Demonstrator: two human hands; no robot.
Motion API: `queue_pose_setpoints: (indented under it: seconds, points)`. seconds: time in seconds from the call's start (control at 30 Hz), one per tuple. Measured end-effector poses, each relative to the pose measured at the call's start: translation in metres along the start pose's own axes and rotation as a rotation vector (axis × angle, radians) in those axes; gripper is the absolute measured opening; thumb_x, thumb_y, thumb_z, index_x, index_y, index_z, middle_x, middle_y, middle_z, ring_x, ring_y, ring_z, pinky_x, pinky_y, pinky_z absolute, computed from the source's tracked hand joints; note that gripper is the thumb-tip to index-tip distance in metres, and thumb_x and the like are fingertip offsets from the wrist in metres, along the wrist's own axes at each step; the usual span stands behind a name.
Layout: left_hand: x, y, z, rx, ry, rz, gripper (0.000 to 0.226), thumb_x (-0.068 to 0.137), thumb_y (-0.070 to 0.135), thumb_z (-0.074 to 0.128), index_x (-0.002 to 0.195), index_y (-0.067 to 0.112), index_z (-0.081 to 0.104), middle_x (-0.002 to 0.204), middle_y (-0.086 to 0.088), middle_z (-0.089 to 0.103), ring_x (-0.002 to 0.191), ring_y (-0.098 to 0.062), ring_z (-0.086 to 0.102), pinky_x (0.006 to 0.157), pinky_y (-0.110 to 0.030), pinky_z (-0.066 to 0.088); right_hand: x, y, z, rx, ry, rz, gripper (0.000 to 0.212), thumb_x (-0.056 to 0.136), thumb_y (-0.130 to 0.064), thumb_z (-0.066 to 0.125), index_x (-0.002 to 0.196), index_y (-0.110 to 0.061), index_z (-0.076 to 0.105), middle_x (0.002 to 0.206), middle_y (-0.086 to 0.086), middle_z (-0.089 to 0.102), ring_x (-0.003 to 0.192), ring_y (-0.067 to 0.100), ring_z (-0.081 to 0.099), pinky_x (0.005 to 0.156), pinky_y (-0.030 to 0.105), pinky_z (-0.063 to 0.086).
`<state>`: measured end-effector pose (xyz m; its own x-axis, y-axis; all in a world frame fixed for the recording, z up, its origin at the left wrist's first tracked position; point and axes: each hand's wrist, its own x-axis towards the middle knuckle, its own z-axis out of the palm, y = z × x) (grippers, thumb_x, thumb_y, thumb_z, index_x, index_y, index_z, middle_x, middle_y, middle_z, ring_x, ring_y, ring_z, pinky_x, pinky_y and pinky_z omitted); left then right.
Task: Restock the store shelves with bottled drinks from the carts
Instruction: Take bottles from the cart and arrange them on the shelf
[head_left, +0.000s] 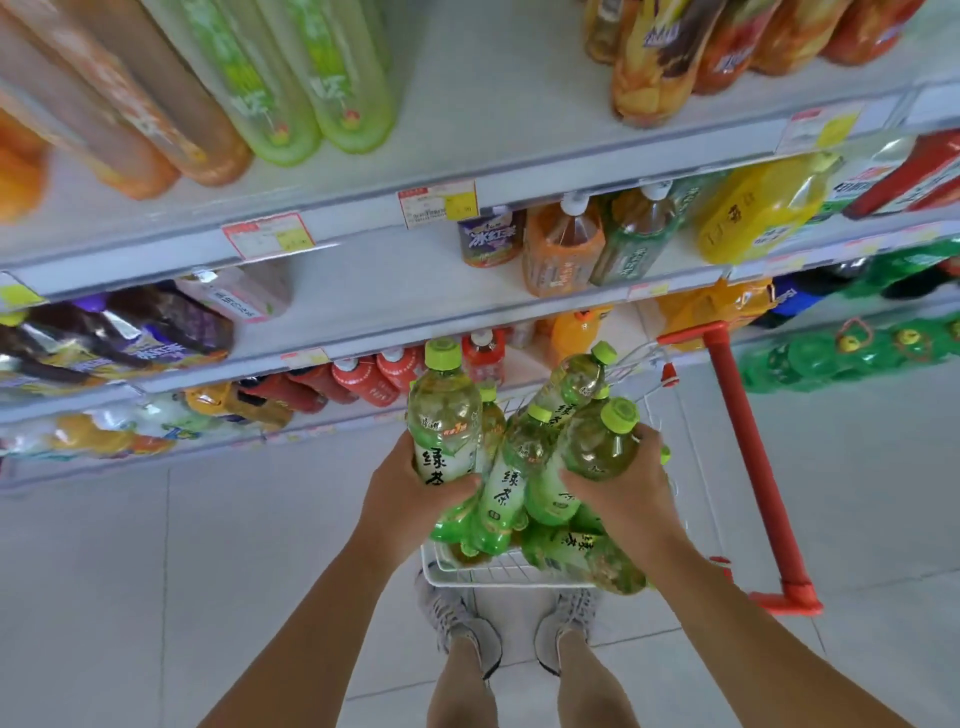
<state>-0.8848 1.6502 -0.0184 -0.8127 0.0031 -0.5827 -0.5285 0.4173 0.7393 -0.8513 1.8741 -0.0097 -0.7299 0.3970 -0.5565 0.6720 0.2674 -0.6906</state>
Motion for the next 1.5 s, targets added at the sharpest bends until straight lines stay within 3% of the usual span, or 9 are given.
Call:
queue_pose_setpoints:
  seconds: [0.17, 0.33, 0.5, 0.63, 0.87, 1.07, 1.2, 1.4, 1.5]
  points:
    - [-0.015, 0.08, -0.035, -0.034, 0.205, 0.16, 0.046, 0.065, 0.026, 0.088, 0.099, 0.036, 0.06, 0.082, 0.016, 0.073, 0.072, 0.002, 0.068, 0.06, -0.016, 0.049, -0.01, -0.098, -0.05, 0.043, -0.015, -0.316, 0.068, 0.064, -0.032, 0.086, 0.119, -0.036, 0.046, 0.097, -0.02, 0.064, 0.089, -0.002, 0.062, 0.07, 0.017, 0.046]
    - [-0.002, 0.15, -0.088, -0.101, 0.323, 0.361, 0.044, 0.068, 0.031, 0.088, 0.104, 0.025, 0.063, 0.084, 0.007, 0.074, 0.068, -0.013, 0.07, 0.054, -0.022, 0.049, -0.011, -0.204, -0.069, 0.162, 0.009, -0.673, 0.073, 0.065, -0.024, 0.086, 0.127, -0.027, 0.047, 0.105, -0.021, 0.065, 0.086, -0.009, 0.063, 0.074, 0.01, 0.051]
    - [0.032, 0.188, -0.126, -0.099, 0.365, 0.538, 0.059, 0.068, 0.027, 0.088, 0.119, 0.023, 0.06, 0.097, 0.013, 0.074, 0.087, -0.003, 0.069, 0.069, -0.017, 0.053, 0.012, -0.277, -0.052, 0.164, 0.074, -0.901, 0.077, 0.069, -0.02, 0.085, 0.134, -0.019, 0.044, 0.119, -0.009, 0.061, 0.107, 0.004, 0.06, 0.094, 0.022, 0.049]
    - [0.055, 0.192, -0.133, -0.074, 0.36, 0.63, 0.056, 0.069, 0.018, 0.087, 0.118, 0.02, 0.06, 0.098, 0.012, 0.073, 0.084, 0.006, 0.067, 0.065, -0.005, 0.048, 0.032, -0.304, -0.034, 0.044, 0.118, -0.945, 0.078, 0.07, -0.029, 0.084, 0.134, -0.028, 0.04, 0.113, -0.018, 0.057, 0.098, -0.006, 0.053, 0.082, 0.003, 0.038]
    - [0.089, 0.193, -0.135, -0.01, 0.475, 0.841, 0.041, 0.075, 0.023, 0.083, 0.097, 0.04, 0.054, 0.09, 0.02, 0.071, 0.081, 0.008, 0.065, 0.066, -0.008, 0.049, 0.079, -0.317, -0.01, -0.098, 0.168, -1.02, 0.055, 0.069, -0.04, 0.08, 0.11, -0.039, 0.044, 0.09, -0.027, 0.055, 0.091, 0.006, 0.058, 0.079, 0.024, 0.043]
    - [0.119, 0.181, -0.14, -0.114, 0.47, 1.052, 0.044, 0.058, 0.049, 0.073, 0.098, 0.036, 0.062, 0.089, 0.023, 0.072, 0.08, 0.004, 0.067, 0.069, -0.012, 0.048, 0.137, -0.331, 0.015, 0.011, 0.286, -1.118, 0.062, 0.064, -0.056, 0.077, 0.114, -0.032, 0.048, 0.101, -0.016, 0.064, 0.094, 0.01, 0.063, 0.085, 0.036, 0.052]
    - [0.134, 0.171, -0.144, -0.219, 0.382, 1.232, 0.035, 0.06, 0.048, 0.07, 0.094, 0.036, 0.07, 0.086, 0.013, 0.073, 0.08, -0.01, 0.068, 0.075, -0.033, 0.05, 0.17, -0.326, 0.036, 0.178, 0.284, -1.237, 0.052, 0.068, -0.051, 0.078, 0.109, -0.023, 0.059, 0.095, -0.012, 0.07, 0.085, 0.002, 0.067, 0.082, 0.037, 0.057]
    - [0.142, 0.162, -0.142, -0.426, 0.246, 1.335, 0.027, 0.065, 0.027, 0.075, 0.092, 0.026, 0.073, 0.077, 0.006, 0.073, 0.066, -0.014, 0.069, 0.059, -0.029, 0.054, 0.181, -0.314, 0.042, 0.227, 0.161, -1.238, 0.052, 0.076, -0.023, 0.077, 0.114, -0.024, 0.042, 0.1, -0.005, 0.064, 0.089, 0.009, 0.063, 0.085, 0.039, 0.053]
    - [0.142, 0.167, -0.142, -0.428, 0.21, 1.338, 0.038, 0.058, 0.036, 0.075, 0.094, 0.026, 0.073, 0.084, 0.002, 0.076, 0.073, -0.017, 0.072, 0.061, -0.028, 0.055, 0.181, -0.323, 0.036, 0.129, 0.168, -1.184, 0.051, 0.078, -0.02, 0.077, 0.114, -0.021, 0.042, 0.093, -0.005, 0.063, 0.085, 0.009, 0.063, 0.077, 0.034, 0.053]
